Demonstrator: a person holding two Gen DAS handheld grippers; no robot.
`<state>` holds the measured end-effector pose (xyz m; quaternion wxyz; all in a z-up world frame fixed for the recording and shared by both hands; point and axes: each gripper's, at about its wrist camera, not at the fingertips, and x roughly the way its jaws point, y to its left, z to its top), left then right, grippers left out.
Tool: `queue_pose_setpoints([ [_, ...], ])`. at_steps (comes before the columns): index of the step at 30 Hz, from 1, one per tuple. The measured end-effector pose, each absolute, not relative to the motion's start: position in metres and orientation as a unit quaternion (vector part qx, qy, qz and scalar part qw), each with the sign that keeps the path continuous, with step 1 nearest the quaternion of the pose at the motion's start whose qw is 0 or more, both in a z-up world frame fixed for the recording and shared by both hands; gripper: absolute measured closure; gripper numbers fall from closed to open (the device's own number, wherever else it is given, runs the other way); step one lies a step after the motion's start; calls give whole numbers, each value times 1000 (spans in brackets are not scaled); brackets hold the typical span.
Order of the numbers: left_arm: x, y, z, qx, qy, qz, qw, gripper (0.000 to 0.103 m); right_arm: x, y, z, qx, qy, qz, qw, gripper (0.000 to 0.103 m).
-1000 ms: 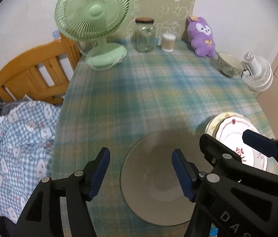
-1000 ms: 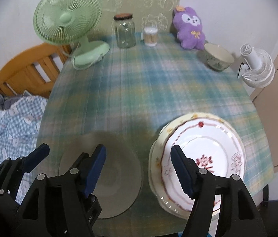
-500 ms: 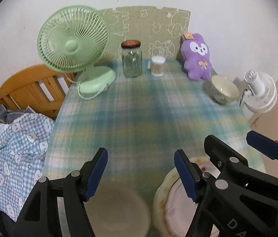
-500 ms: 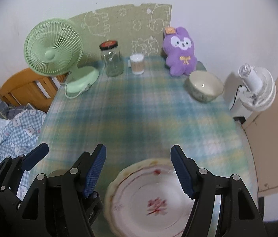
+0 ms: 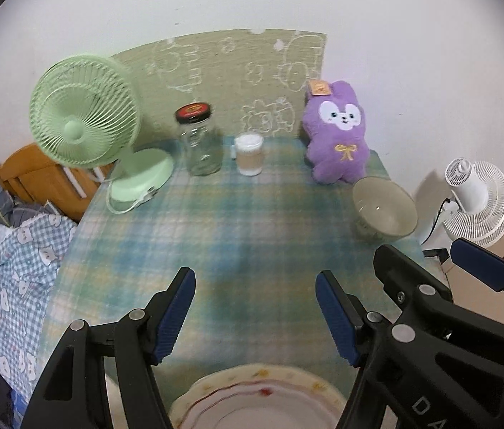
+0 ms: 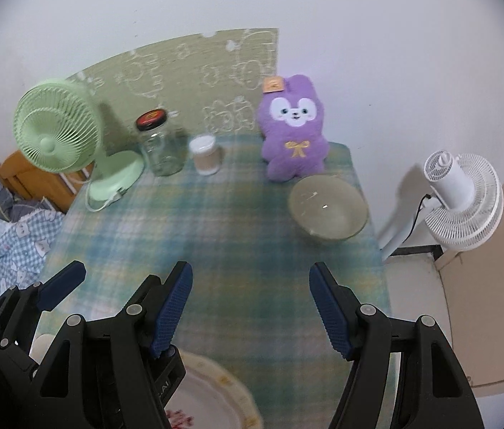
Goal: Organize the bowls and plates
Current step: 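Move both grippers toward the bowl beside the purple plush toy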
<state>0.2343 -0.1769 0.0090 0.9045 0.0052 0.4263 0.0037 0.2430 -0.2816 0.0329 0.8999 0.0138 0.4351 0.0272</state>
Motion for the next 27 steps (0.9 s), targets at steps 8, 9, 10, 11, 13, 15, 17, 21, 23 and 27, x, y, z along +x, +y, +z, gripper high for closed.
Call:
queue_pose_setpoints([
  [8,280,-234,-12,19,431,-13,902,36,283,-335,10,28,437,-1,899,33],
  [9,286,-241,-15,22,432,-15,901,37,288,-342,6,33,438,-3,898,33],
  [10,292,-248,-18,24,433,-17,901,37,293,-348,1,37,439,-6,898,33],
  [11,295,-252,-20,27,434,-17,901,37,295,-353,-1,38,439,-8,897,34],
  [13,306,-262,-28,28,437,-21,899,37,306,-363,-9,39,441,-14,897,36],
  [15,318,-271,-38,26,443,-23,896,38,317,-373,-17,39,442,-20,896,37],
  [17,327,-277,-47,25,446,-22,894,44,328,-381,-26,40,445,-27,894,40],
  [21,346,-287,-65,27,455,-25,890,53,348,-394,-45,40,453,-36,890,47],
  [23,354,-292,-73,27,454,-28,890,54,354,-399,-53,44,455,-38,889,47],
  [27,372,-304,-92,38,459,-30,887,59,369,-409,-69,49,461,-45,885,47],
])
